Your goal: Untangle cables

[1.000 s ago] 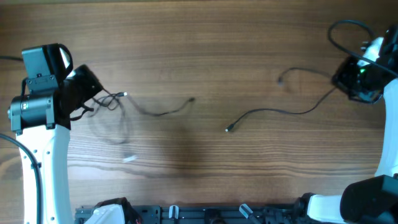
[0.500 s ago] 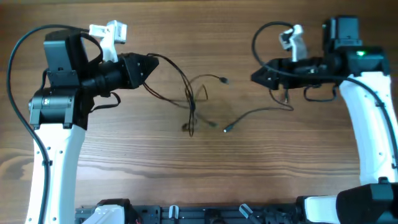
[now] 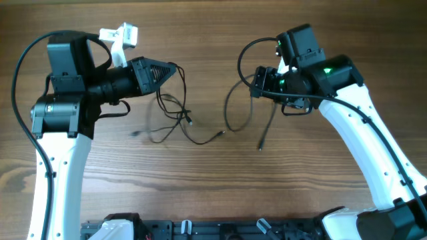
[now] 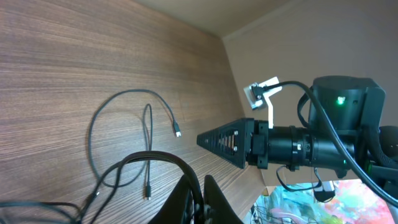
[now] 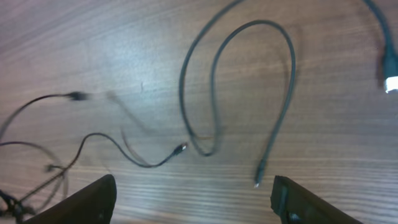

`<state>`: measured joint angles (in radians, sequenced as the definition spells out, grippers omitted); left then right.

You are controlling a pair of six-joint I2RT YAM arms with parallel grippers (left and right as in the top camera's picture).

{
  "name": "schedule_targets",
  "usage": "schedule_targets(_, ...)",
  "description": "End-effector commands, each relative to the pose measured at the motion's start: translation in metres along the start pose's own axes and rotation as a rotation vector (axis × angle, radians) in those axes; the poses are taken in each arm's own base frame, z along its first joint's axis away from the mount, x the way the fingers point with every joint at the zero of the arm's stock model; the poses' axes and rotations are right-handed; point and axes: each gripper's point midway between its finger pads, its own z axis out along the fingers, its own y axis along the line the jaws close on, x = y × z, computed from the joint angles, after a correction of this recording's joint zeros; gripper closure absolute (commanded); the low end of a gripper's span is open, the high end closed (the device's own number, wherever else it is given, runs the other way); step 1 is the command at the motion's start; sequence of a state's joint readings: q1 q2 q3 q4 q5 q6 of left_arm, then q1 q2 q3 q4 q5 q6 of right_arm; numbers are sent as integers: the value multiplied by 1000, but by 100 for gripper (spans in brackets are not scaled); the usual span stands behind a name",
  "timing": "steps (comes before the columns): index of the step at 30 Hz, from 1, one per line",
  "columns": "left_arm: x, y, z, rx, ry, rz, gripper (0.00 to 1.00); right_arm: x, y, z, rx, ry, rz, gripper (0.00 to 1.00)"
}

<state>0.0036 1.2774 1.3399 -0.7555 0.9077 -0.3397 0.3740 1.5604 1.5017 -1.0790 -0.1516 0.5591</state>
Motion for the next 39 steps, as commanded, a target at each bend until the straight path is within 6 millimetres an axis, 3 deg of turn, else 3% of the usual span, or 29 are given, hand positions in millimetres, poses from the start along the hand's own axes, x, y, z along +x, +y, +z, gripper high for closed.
schedule_targets(1, -2, -8, -2, 25, -1, 5, 92, 16, 71, -21, -410, 50, -341, 21)
schedule_targets(2, -2, -8, -2, 25, -1, 5, 92, 28, 105, -42, -650, 64, -488, 21)
schedule_targets(3, -2, -8, -2, 25, -1, 5, 92, 32, 124, -58, -791, 58, -544, 21)
schedule_targets(5, -2, -8, -2, 26, 0, 4, 91, 25, 128, -56, -781, 38, -514, 21)
schedule_targets(9, -2, -8, -2, 26, 0, -5, 90, 34, 140, -34, -735, 73, -504, 31)
schedule_targets(14, -5, -10, -2, 30, -11, -14, 90, 44, 144, 28, -557, 159, -355, 42)
schedule_targets(17, -5, -7, -2, 14, -14, -14, 89, 39, 121, 64, -402, 197, -181, 49)
schedule_targets(21, 3, 49, -4, -281, -23, -75, 87, 10, 80, 70, -290, 156, -37, 48)
schedule_targets(24, 29, 68, 18, -326, 109, -40, 81, -10, 40, 67, -239, 147, 60, 46)
schedule_targets(27, 67, 82, 59, -309, 298, 18, 69, -24, 4, 62, -211, 143, 83, 43)
schedule_targets(31, 121, 84, 106, -199, 552, 243, 50, -23, -18, 57, -201, 162, 10, 39)
schedule_targets(33, 144, 88, 123, -152, 650, 358, 45, -20, -23, 56, -195, 174, -12, 38)
schedule_targets(36, 180, 109, 145, -139, 803, 500, 42, -15, -26, 56, -185, 194, -29, 37)
schedule_targets(39, 198, 143, 156, -232, 904, 574, 42, -12, -26, 56, -182, 204, -26, 37)
